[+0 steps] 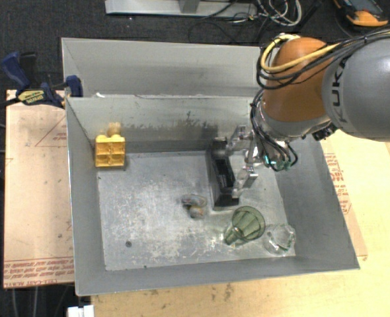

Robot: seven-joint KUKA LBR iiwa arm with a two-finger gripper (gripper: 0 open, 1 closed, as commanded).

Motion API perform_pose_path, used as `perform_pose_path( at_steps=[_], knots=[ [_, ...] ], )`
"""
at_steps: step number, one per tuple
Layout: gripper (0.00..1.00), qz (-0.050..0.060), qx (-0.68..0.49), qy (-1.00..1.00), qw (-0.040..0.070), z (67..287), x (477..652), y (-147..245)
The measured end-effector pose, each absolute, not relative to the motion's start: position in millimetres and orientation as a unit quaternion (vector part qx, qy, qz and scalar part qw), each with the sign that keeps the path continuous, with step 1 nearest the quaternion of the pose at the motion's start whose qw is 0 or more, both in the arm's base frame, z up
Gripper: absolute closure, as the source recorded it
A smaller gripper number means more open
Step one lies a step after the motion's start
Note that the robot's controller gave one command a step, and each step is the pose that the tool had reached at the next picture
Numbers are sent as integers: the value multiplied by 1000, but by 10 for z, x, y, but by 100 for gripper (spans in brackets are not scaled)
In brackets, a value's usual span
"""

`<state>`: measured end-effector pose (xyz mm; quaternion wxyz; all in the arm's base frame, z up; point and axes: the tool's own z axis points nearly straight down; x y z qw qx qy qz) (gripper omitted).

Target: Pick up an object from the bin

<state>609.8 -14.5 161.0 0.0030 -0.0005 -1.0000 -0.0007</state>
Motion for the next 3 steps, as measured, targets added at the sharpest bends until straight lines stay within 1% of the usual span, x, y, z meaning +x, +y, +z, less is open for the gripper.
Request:
perform_pose_path(
  at_steps=[1, 2, 3],
  knots=[
    [100, 0, 0, -1000, -1, 1649, 6116, -144],
    [0, 0, 0, -1000, -1, 1649, 6116, -144],
    [0, 0, 0, -1000, -1, 1649, 6116, -144]
  ],
)
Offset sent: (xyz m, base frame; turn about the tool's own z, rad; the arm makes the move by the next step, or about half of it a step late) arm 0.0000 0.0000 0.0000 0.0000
